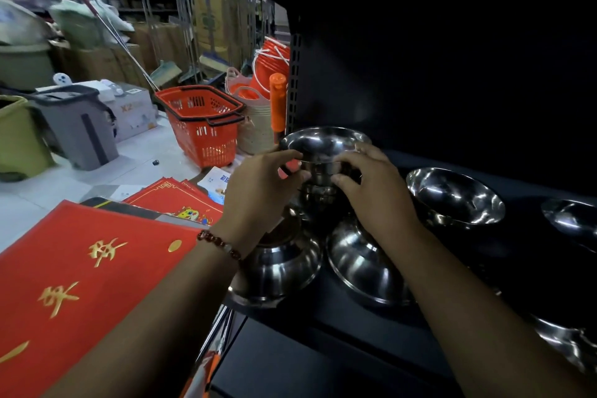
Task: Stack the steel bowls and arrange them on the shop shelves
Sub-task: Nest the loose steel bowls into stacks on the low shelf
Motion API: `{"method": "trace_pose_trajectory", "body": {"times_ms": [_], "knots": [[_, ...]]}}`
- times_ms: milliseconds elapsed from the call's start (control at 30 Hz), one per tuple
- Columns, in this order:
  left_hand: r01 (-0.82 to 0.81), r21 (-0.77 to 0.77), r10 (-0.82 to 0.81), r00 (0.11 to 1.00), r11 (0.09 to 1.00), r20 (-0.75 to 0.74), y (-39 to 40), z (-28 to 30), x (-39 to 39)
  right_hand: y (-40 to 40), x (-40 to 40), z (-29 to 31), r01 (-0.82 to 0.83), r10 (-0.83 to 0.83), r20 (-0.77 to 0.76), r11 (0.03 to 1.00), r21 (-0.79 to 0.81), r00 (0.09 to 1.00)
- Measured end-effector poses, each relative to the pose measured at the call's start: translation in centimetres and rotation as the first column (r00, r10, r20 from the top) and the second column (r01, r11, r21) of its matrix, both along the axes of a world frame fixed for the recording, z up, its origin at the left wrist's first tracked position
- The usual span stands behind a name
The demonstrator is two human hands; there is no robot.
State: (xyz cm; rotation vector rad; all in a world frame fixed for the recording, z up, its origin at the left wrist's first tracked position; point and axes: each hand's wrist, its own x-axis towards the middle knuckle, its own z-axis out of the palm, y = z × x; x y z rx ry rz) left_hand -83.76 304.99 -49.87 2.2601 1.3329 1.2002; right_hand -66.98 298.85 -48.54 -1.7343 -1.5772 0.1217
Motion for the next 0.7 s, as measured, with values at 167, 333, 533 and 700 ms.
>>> {"method": "trace_pose_trajectory", "body": {"times_ms": [167, 333, 533, 700], "knots": [[-0.014, -0.016, 0.011, 0.989, 1.000, -0.151, 0.4, 0.1, 0.0, 0.8, 0.0, -1.2, 0.005, 0.009, 0.098, 0.989, -0.146, 0.995], [-0.014, -0.027, 0.006, 0.962, 1.000, -0.274, 0.0, 0.0, -0.3, 0.0, -0.3, -0.7, 0.040, 0.026, 0.229, 0.958, -0.283, 0.973], [0.013, -0.005, -0.014, 0.912, 1.000, -0.410, -3.0, -0.8, -3.3, -2.2, -1.1, -0.7, 0.008, 0.110, 0.381, 0.955, -0.296, 0.918], [0.068, -0.036, -0.076, 0.854, 0.997, -0.514, -5.3, -2.1, -7.1, -5.3, -3.5, -1.7, -0.115, 0.262, 0.467, 0.940, -0.321, 0.845]]}}
